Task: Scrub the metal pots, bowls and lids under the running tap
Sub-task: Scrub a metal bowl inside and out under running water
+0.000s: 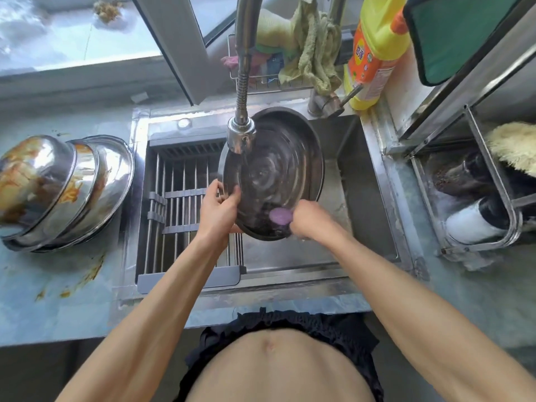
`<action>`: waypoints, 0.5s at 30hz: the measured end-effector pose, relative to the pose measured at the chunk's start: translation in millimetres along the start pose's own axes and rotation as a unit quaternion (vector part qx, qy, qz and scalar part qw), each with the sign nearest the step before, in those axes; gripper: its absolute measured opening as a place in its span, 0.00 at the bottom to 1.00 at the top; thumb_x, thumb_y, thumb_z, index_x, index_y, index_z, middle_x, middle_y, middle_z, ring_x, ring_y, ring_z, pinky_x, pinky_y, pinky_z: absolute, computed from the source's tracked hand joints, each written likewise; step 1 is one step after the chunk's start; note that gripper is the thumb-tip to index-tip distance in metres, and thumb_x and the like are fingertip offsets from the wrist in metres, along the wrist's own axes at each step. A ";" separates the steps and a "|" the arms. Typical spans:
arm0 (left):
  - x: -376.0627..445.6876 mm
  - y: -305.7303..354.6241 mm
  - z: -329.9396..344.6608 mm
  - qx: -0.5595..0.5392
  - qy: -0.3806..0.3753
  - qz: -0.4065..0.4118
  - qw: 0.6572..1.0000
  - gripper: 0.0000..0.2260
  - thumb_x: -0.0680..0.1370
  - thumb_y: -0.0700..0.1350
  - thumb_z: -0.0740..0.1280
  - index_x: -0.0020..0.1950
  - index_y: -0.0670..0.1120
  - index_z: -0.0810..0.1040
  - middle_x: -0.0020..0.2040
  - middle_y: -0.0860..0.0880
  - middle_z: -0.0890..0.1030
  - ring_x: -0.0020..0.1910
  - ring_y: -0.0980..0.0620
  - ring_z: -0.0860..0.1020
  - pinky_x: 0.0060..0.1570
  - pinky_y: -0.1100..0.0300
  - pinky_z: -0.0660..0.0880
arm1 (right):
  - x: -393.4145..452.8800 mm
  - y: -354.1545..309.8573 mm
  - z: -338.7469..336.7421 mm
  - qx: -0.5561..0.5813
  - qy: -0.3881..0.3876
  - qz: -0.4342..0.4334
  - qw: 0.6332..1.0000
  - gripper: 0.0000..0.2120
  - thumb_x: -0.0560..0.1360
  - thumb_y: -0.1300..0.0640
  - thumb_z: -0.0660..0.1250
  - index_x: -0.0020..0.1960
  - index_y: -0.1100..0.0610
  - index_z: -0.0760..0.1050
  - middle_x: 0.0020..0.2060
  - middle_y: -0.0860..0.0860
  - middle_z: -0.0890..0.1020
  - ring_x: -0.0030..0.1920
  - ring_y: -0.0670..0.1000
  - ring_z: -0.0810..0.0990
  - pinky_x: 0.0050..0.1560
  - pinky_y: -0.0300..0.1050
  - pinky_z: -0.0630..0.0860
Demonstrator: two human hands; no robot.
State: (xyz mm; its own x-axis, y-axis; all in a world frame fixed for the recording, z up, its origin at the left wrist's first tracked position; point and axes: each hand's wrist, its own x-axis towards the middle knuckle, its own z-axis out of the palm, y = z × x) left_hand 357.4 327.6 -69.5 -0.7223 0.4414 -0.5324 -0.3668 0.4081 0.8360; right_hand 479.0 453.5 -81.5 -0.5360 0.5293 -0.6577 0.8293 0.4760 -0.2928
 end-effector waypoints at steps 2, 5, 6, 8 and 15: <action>-0.2 -3.4 3.3 0.001 0.005 -0.003 1.000 0.12 0.84 0.46 0.65 0.62 0.39 0.71 0.51 0.42 0.86 0.48 0.39 0.86 0.37 0.36 0.83 | -3.4 -7.2 11.4 0.144 -0.076 0.002 0.987 0.11 0.80 0.58 0.63 0.57 0.62 0.79 0.44 0.61 0.83 0.36 0.57 0.79 0.31 0.44 0.70; 3.7 -8.5 1.7 -0.016 -0.002 -0.018 1.000 0.10 0.85 0.48 0.64 0.63 0.44 0.75 0.54 0.44 0.86 0.52 0.41 0.86 0.37 0.41 0.84 | -7.8 -6.8 16.2 0.350 -0.114 0.027 0.929 0.07 0.82 0.59 0.61 0.55 0.52 0.77 0.34 0.54 0.77 0.27 0.47 0.67 0.24 0.37 0.60; 5.1 -9.1 -0.3 -0.030 -0.005 -0.026 0.999 0.09 0.85 0.48 0.64 0.63 0.47 0.76 0.55 0.46 0.86 0.53 0.42 0.85 0.38 0.41 0.84 | -7.1 -2.9 17.4 0.372 -0.093 0.029 0.923 0.08 0.81 0.58 0.62 0.56 0.51 0.78 0.35 0.53 0.78 0.27 0.47 0.68 0.24 0.37 0.61; 7.2 -10.1 -4.7 -0.071 -0.003 -0.045 0.996 0.09 0.86 0.48 0.63 0.65 0.50 0.76 0.59 0.49 0.85 0.55 0.46 0.85 0.40 0.39 0.83 | -0.1 9.6 21.3 0.342 -0.008 0.043 0.939 0.09 0.78 0.56 0.66 0.55 0.55 0.80 0.38 0.55 0.81 0.32 0.52 0.75 0.28 0.42 0.68; 4.8 -17.1 -11.3 -0.129 -0.026 -0.112 0.985 0.12 0.85 0.49 0.63 0.67 0.46 0.75 0.52 0.48 0.87 0.50 0.48 0.87 0.38 0.43 0.83 | 8.4 50.0 33.3 0.386 0.105 0.201 0.894 0.18 0.72 0.47 0.72 0.52 0.59 0.74 0.44 0.56 0.81 0.41 0.58 0.82 0.36 0.43 0.73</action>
State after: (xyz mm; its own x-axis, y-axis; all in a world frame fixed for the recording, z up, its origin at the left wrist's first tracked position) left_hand 353.6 313.7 -84.8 -0.5770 0.4067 -0.7082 -0.6552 0.2872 0.6987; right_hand 521.2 458.3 -124.8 -0.1214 0.7070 -0.6967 0.7806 -0.3656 -0.5070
